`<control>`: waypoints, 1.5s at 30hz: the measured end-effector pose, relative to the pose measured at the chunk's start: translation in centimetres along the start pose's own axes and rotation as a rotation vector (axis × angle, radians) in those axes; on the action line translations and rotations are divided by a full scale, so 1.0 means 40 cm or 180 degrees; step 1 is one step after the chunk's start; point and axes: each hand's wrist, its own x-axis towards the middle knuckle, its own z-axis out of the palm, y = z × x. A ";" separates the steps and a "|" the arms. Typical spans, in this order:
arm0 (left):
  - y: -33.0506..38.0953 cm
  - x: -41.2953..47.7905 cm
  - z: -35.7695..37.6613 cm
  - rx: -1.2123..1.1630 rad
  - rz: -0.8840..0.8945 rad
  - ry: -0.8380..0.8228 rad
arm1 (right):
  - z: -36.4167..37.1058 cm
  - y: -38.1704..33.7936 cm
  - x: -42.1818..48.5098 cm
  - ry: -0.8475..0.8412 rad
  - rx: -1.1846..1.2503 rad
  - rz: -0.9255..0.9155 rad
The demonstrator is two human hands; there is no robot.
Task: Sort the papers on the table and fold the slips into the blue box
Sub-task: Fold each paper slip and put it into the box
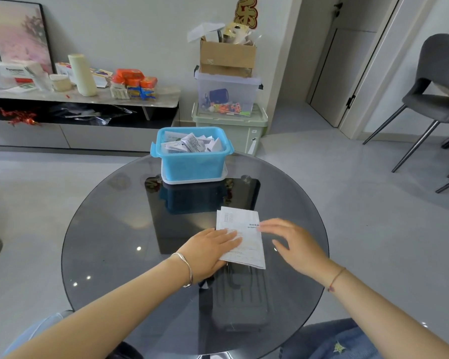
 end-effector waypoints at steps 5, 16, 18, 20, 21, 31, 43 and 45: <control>-0.009 0.006 -0.003 -0.0184 -0.0061 0.0106 | 0.022 -0.007 -0.006 -0.0305 -0.0379 -0.0503; -0.067 0.006 0.001 -0.1709 -0.1163 0.1005 | 0.051 -0.012 0.046 0.0142 0.1125 0.0712; -0.069 0.021 0.002 -0.2112 -0.1434 0.1139 | 0.054 -0.021 0.065 0.0230 0.1342 0.0860; -0.067 0.038 0.003 -0.2359 -0.1717 0.1171 | 0.056 -0.028 0.077 0.0279 0.1375 0.0974; -0.068 0.044 0.004 -0.2424 -0.1824 0.1193 | 0.059 -0.028 0.081 0.0312 0.1380 0.1050; -0.062 0.079 0.001 -0.2393 -0.2240 0.0997 | 0.074 -0.039 0.115 0.0556 0.1230 0.1519; -0.021 0.043 0.010 0.0024 -0.0508 0.0051 | 0.096 -0.051 0.090 0.0754 -0.0220 0.0224; -0.009 0.032 0.016 -0.0095 -0.0525 -0.0077 | 0.116 -0.059 0.080 0.0470 -0.0790 -0.0286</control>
